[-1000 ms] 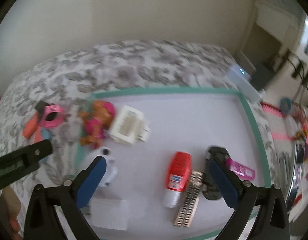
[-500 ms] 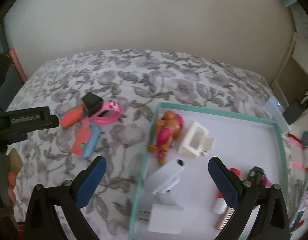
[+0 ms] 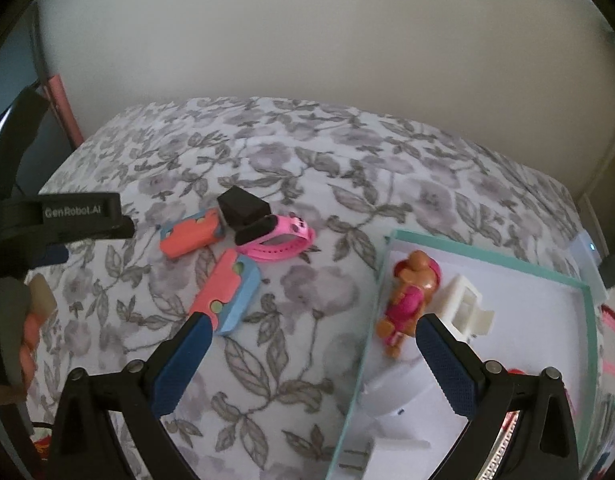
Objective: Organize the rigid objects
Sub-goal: 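Move both tools back over the remaining pile, then grasp the coral-blue case with the left tool while the right tool grasps the pink watch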
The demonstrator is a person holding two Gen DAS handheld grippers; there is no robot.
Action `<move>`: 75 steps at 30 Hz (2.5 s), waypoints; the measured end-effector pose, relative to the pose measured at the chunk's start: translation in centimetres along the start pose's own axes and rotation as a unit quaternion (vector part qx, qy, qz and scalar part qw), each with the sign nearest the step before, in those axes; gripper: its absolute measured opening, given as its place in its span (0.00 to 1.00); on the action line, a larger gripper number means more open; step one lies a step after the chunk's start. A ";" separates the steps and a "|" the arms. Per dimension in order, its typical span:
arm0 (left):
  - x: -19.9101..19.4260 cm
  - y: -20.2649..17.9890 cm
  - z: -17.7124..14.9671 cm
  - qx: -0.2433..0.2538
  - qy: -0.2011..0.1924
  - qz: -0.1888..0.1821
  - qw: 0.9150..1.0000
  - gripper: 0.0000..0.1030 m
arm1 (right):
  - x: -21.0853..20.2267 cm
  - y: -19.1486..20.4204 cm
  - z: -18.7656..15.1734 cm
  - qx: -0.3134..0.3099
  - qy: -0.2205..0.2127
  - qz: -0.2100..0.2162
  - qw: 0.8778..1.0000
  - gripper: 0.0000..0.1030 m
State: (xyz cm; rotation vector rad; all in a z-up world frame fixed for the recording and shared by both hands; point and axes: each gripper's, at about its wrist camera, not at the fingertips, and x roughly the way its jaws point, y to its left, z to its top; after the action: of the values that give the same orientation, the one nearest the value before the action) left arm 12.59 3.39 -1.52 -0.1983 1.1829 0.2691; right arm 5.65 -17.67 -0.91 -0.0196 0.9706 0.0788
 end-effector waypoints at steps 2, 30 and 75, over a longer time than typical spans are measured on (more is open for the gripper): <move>0.2 0.1 0.3 0.001 0.000 0.002 1.000 0.93 | 0.5 0.3 0.3 -0.003 0.002 0.004 1.000 1.00; 5.1 -3.1 2.5 0.033 0.018 -0.048 0.998 0.93 | 7.1 2.2 4.1 -0.019 0.019 0.016 1.000 1.00; 8.3 -6.8 2.8 0.071 0.060 -0.112 0.989 0.72 | 10.4 1.7 5.1 0.005 0.045 0.060 0.997 0.68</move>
State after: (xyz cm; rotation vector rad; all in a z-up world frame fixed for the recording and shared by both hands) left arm 20.10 -1.44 -8.12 -0.2225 1.2814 -0.0240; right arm 15.57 -15.07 -6.63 0.0455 1.0627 0.1854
